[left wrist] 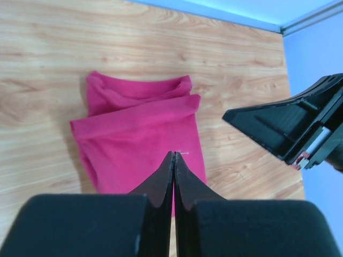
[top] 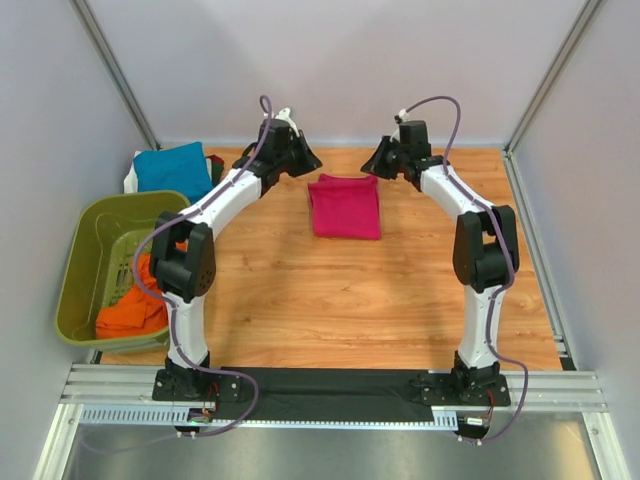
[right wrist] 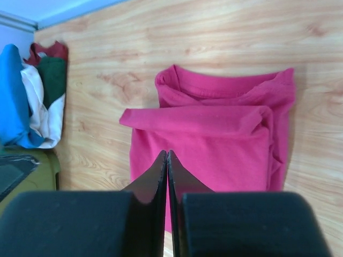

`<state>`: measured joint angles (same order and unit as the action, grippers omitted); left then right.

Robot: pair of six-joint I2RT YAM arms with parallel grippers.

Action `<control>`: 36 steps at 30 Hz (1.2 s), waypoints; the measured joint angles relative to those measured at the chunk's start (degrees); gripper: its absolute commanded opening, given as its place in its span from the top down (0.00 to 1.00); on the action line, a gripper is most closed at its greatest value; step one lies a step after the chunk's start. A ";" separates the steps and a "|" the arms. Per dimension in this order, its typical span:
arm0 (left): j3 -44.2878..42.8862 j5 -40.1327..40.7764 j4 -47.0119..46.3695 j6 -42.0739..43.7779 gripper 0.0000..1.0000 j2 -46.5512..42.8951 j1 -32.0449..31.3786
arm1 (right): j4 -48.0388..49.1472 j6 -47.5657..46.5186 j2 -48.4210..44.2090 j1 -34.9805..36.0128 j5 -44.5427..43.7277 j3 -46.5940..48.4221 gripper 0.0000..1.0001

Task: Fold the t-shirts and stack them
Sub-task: Fold the tshirt

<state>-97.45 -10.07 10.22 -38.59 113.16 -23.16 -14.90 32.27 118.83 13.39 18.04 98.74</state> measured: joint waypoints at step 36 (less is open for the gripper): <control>-24.61 -0.15 -2.99 -4.98 0.97 34.84 2.29 | -0.02 0.68 23.61 -1.62 -1.40 16.48 0.91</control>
<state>-122.06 -10.22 7.22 -43.57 148.00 -20.86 -14.92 32.95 142.43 11.77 16.64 115.22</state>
